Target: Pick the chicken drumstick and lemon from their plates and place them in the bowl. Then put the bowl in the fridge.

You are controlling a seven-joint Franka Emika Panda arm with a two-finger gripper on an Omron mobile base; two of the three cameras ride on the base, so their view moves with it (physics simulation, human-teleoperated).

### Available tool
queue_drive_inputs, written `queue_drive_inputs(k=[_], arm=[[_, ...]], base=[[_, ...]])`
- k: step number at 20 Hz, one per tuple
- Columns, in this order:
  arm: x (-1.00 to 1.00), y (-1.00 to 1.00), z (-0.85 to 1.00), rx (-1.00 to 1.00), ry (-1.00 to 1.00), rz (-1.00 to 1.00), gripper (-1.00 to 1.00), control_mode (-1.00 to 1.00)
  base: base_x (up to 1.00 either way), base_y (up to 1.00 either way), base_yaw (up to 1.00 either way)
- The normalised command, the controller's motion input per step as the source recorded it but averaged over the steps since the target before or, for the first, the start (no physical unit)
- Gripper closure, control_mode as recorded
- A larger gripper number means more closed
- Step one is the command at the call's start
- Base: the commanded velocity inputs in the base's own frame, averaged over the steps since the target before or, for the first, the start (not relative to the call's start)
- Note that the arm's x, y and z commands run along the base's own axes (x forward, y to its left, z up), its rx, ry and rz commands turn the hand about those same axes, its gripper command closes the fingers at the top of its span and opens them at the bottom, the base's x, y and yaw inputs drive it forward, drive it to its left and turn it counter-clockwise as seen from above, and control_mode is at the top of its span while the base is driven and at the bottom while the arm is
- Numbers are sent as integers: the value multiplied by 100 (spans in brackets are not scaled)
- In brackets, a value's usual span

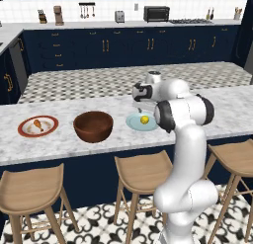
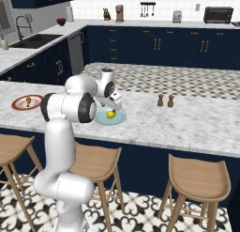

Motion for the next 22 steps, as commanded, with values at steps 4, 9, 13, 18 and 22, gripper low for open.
queue_drive_inputs(k=[4, 9, 13, 18, 22], arm=[[38, 0, -28, 0, 0, 0, -100, -100], [19, 0, -30, 0, 0, 0, -100, -100], [12, 0, -18, 0, 0, 0, -100, -100], [3, 0, -28, 0, 0, 0, -100, -100], [0, 0, -40, 0, 0, 0, 100, -100]], base=[[0, 0, 0], [0, 0, 0], [0, 0, 0], [0, 0, 0], [0, 0, 0]])
